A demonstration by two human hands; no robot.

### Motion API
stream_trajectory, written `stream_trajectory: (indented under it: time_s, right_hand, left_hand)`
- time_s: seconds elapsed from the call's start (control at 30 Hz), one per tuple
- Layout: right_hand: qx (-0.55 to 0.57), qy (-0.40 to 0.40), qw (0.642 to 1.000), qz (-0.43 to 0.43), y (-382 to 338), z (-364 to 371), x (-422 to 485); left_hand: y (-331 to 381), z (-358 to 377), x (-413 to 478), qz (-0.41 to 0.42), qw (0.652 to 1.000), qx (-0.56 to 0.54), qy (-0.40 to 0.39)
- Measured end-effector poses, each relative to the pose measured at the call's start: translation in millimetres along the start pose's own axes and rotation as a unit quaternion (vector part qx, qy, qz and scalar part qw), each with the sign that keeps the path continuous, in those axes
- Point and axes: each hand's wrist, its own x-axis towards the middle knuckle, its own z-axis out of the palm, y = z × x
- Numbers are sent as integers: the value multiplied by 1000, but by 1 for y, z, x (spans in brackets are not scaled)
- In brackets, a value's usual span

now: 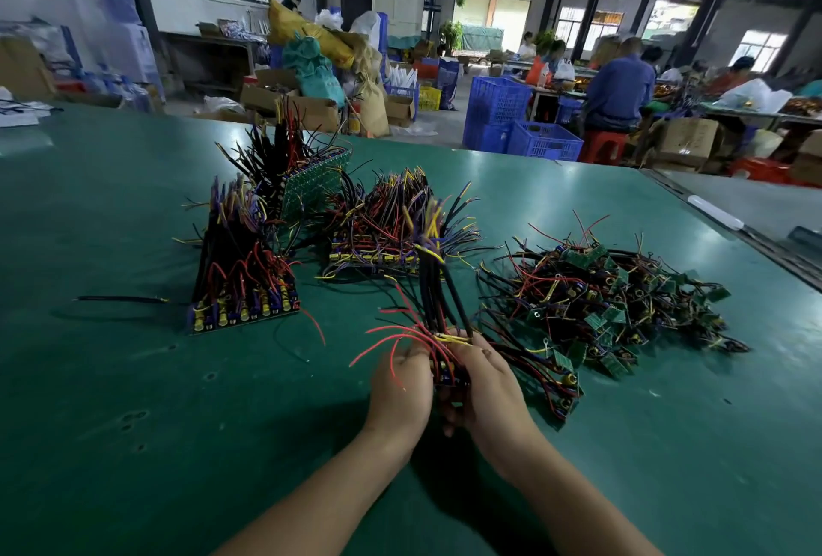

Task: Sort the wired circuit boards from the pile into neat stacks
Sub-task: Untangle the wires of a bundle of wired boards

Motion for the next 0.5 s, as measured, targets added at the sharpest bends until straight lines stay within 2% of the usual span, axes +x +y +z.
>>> stream_trajectory:
  time_s: [0.1, 0.27, 0.37, 0.5]
  right_hand:
    - [-21, -1, 1000, -20, -3, -2, 0]
    - [-132, 24, 986, -93, -1, -6, 2]
    - [-103, 21, 992, -63, -1, -7, 3]
    - [-92, -8, 996, 9, 0, -6, 1]
  left_hand:
    - [5, 2, -5, 24, 999, -29, -23]
    - [13, -5, -8, -54, 989, -70, -114]
    - [16, -5, -11, -68, 987, -69, -126]
    - [15, -2, -8, -48, 992, -87, -82]
